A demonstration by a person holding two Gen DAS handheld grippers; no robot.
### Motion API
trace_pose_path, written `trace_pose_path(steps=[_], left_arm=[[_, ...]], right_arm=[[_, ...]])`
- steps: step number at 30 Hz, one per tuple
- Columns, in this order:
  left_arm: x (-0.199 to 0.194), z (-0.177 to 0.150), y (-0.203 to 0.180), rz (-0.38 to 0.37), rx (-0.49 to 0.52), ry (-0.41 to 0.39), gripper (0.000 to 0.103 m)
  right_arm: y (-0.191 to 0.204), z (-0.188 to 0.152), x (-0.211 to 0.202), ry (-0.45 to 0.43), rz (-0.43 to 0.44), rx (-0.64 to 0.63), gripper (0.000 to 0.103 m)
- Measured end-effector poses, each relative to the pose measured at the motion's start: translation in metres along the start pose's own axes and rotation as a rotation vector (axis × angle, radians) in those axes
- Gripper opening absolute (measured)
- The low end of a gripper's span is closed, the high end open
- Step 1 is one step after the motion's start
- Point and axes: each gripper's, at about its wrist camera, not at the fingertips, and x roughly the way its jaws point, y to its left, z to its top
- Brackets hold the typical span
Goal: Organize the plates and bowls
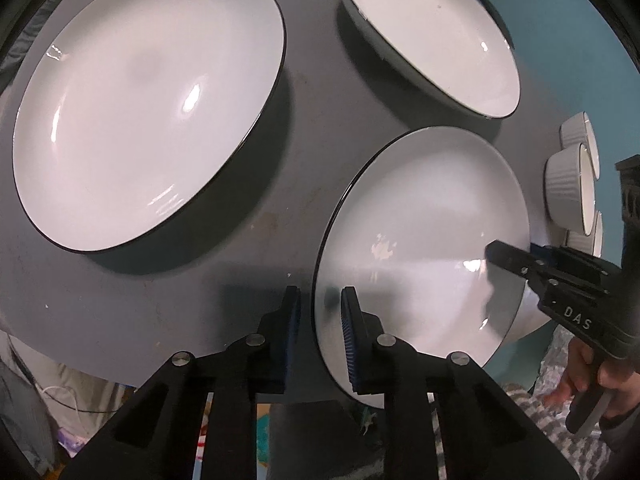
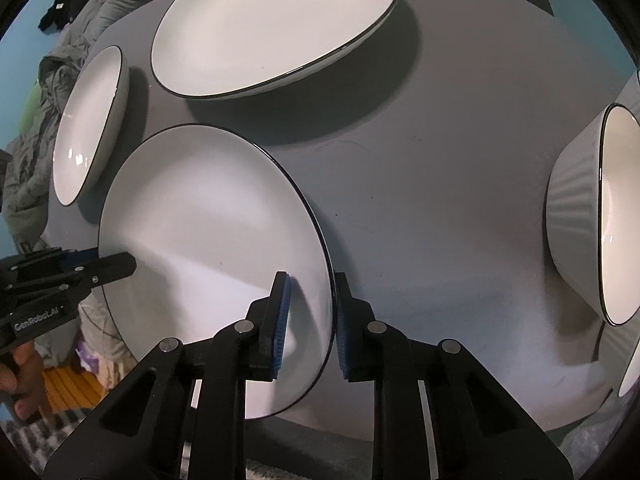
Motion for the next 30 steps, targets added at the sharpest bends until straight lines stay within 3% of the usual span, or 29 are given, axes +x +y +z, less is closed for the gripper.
trace_pose_path(steps=[13, 19, 30], left_arm=[[0.006, 0.015, 0.001, -0.029, 0.01, 0.109, 0.017], [0.002, 0.012, 0.008, -0.058, -0.002, 0.099, 0.014], [0.0, 0.006, 0.0, -0.019, 0.036, 0.071, 0.014]], right_arm=[[-0.009, 0.008, 0.002, 0.079, 0.024, 0.036, 0.02], [-0.007, 0.01, 0.005, 0.115, 0.029, 0.006, 0.019], [-0.005, 0.026, 0.01, 0.16, 0.055, -0.012, 0.017]])
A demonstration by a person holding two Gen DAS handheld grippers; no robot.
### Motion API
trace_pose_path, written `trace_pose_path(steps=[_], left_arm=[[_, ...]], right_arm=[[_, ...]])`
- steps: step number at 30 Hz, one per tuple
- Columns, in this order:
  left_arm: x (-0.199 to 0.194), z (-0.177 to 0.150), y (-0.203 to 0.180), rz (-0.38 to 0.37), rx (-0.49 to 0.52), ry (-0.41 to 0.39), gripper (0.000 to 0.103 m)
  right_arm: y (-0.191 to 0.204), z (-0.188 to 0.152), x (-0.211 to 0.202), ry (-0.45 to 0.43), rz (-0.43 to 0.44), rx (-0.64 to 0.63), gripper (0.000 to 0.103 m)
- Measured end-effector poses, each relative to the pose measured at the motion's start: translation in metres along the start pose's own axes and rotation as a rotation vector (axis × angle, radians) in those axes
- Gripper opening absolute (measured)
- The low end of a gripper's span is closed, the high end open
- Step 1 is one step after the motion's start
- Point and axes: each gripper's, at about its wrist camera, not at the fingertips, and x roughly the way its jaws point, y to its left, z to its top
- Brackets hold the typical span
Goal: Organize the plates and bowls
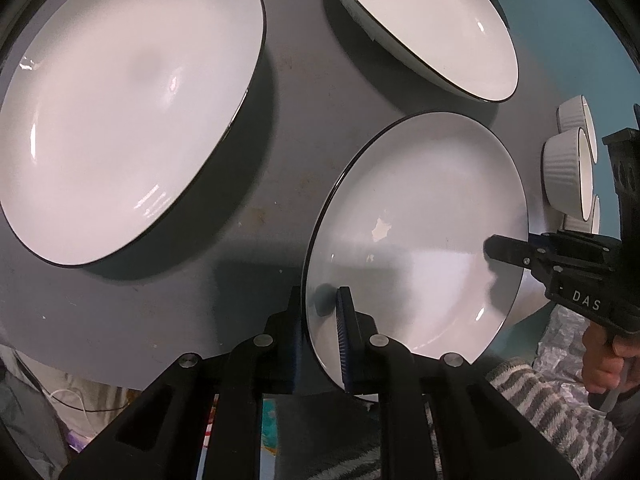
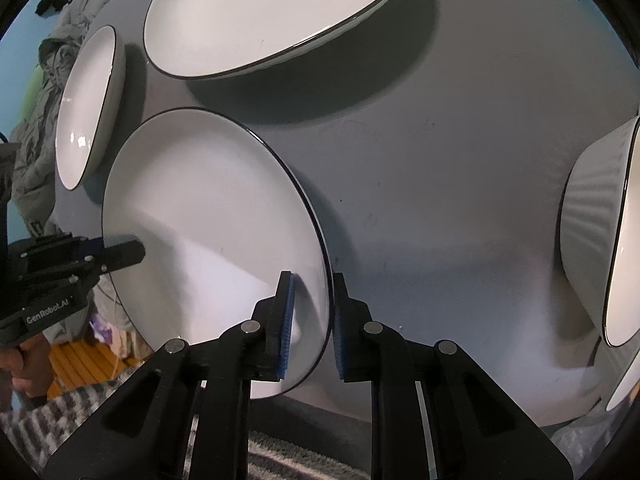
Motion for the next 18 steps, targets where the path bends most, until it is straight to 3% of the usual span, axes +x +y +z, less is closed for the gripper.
trace_pose_path(steps=[18], left_arm=[[-0.014, 0.006, -0.021, 0.026, 0.022, -0.024, 0.013]], right_arm=[[-0.001, 0.007, -0.01, -0.018, 0.027, 0.036, 0.014]])
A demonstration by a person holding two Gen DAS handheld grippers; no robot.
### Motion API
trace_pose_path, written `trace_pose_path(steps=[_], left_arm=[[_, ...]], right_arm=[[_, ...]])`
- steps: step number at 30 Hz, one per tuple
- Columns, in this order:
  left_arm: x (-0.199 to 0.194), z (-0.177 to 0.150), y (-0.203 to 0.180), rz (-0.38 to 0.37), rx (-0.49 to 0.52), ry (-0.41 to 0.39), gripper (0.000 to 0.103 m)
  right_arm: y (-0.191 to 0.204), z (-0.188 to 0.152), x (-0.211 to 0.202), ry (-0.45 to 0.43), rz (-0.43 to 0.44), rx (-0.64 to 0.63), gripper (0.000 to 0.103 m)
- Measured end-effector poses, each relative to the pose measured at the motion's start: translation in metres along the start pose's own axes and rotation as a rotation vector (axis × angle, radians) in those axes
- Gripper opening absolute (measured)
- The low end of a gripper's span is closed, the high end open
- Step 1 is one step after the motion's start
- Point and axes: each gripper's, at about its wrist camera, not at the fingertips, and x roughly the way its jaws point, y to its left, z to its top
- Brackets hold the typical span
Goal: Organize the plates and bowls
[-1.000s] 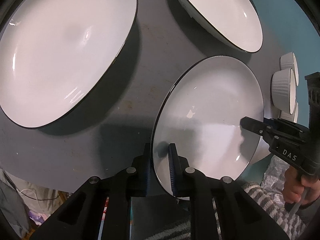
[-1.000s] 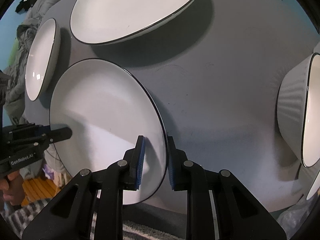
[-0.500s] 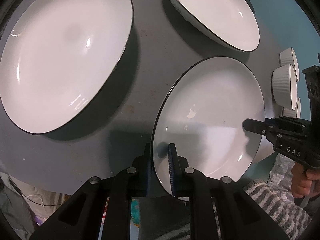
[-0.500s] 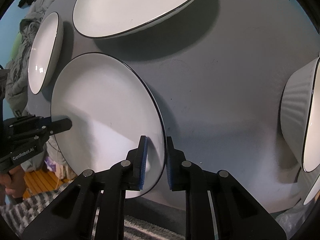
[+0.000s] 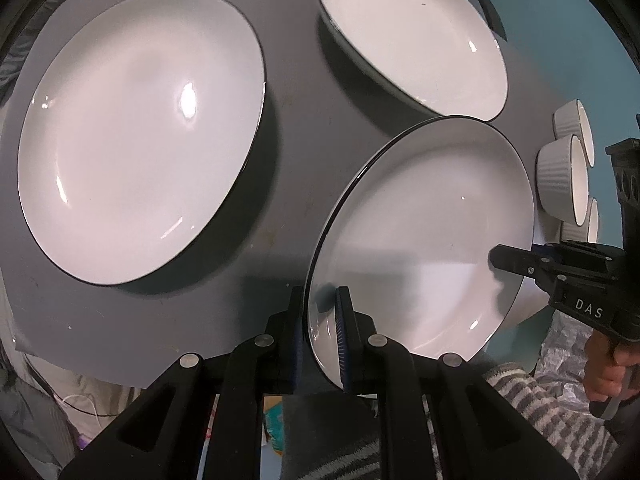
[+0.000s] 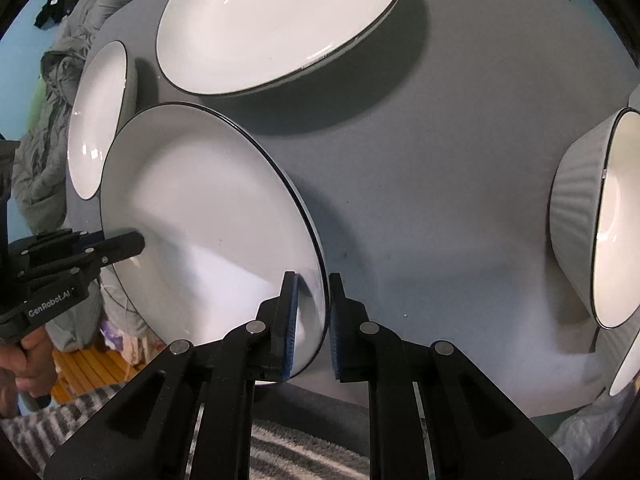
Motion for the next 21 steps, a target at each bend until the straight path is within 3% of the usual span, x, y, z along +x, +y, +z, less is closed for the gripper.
trace_pose_path(steps=[21], left_arm=[[-0.034, 0.043, -0.024, -0.003, 0.033, -0.063, 0.013]], right_arm=[[-0.008, 0.007, -0.031, -0.062, -0.004, 0.008, 0.013]])
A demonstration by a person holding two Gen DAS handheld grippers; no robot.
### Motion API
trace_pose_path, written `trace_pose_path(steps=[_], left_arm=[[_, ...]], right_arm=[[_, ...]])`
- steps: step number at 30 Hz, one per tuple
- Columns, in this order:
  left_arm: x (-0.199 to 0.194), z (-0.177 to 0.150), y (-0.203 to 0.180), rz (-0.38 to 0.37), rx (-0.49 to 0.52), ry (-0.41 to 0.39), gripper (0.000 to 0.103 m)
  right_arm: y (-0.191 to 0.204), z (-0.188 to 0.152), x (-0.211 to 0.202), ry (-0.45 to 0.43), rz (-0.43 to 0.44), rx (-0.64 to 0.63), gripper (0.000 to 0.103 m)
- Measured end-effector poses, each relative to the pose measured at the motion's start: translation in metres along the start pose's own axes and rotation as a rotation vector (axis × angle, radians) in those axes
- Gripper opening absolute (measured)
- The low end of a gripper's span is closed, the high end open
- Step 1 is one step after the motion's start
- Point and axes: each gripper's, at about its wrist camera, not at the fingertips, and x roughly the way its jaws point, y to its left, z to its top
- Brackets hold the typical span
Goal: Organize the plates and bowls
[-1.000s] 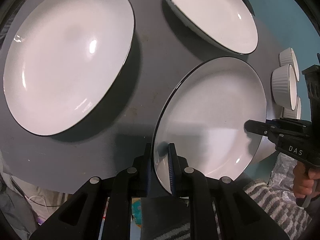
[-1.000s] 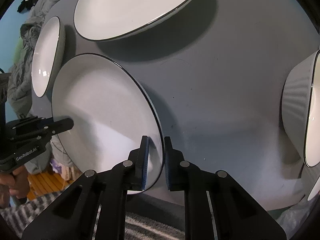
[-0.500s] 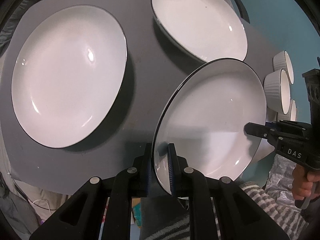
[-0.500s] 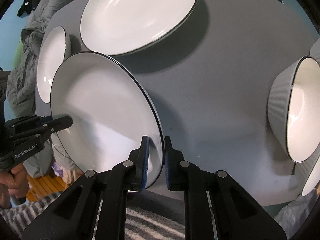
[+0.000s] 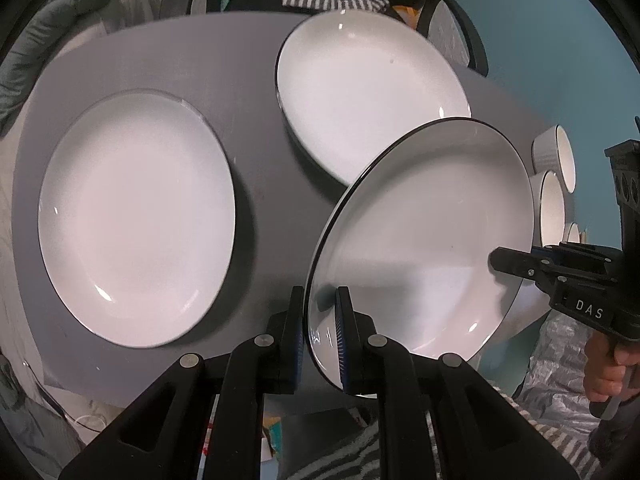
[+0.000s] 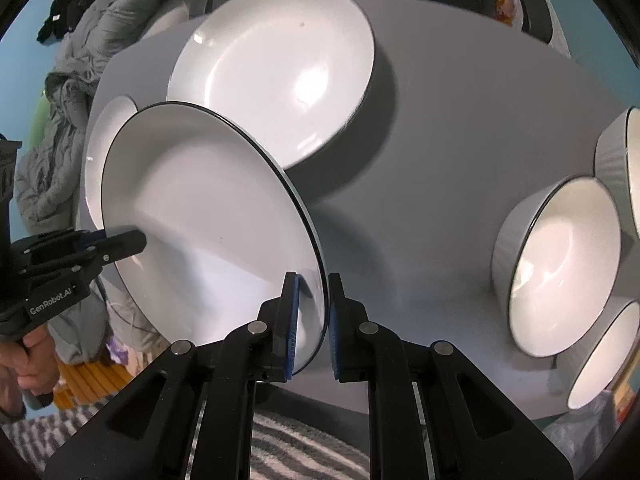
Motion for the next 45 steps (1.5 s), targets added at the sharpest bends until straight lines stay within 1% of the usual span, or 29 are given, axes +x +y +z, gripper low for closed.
trace_pose_path(steps=[10, 16, 23, 29, 36, 45], left_arm=[[-0.007, 0.035, 0.003, 0.002, -0.007, -0.021, 0.013], [-0.011, 0.058, 0.009, 0.008, -0.015, -0.031, 0.013], [-0.01, 0.086, 0.01, 0.023, -0.031, -0.031, 0.014], [-0.001, 0.106, 0.015, 0.028, -0.051, -0.006, 0.014], [0.009, 0.114, 0.021, 0.047, -0.058, 0.018, 0.014], [0.023, 0.119, 0.026, 0.057, -0.057, 0.048, 0.014]], right_arm=[[0.003, 0.019, -0.01, -0.027, -0.003, -0.012, 0.013], [0.001, 0.043, -0.015, -0.039, 0.003, -0.017, 0.013], [-0.001, 0.069, -0.013, -0.031, -0.002, -0.021, 0.013], [-0.005, 0.094, -0.005, -0.004, -0.006, -0.034, 0.013], [-0.009, 0.113, 0.007, 0.031, -0.01, -0.035, 0.014], [-0.013, 0.119, 0.015, 0.046, -0.011, -0.013, 0.014]])
